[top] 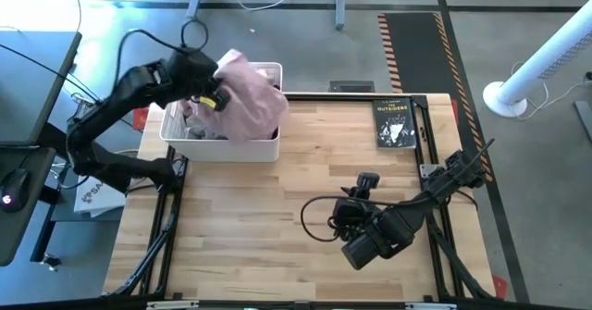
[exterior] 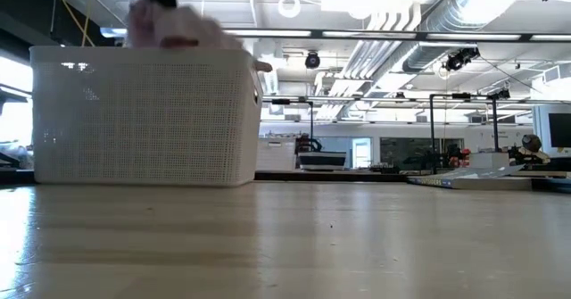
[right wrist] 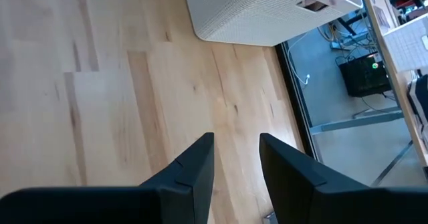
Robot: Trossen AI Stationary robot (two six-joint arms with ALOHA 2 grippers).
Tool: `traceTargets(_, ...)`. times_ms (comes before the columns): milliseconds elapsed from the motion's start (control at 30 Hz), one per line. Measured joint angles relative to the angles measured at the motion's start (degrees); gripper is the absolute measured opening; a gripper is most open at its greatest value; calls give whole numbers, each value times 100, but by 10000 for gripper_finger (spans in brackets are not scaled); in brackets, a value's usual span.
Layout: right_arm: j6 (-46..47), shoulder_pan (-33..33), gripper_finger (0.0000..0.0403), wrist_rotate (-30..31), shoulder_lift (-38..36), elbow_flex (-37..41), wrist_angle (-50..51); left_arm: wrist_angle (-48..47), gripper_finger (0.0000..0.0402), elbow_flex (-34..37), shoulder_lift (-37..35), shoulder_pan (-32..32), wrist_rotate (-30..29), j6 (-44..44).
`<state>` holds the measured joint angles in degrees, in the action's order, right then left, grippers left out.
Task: Sort clothes
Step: Put the pink polo shirt into the white laundry bin
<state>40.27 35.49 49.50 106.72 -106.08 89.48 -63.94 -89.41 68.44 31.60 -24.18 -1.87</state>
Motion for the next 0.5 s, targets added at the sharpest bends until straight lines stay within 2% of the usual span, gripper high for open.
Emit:
traceTargets(100,-2,36,116,11,0,2,-11,76,39,892,-146,477,-73,129)
traceTargets(233,-12,25,116,46,0,0,-17,328,39,2090,-51,1102,233,217)
traceTargets(400,-31,-43,116,117,0,-1,-18,1662,39,3528,243,1666,758,392)
traceTargets(500,-95,-79,116,158,0,-1,-17,2321,40,4067,566,1844,824,393)
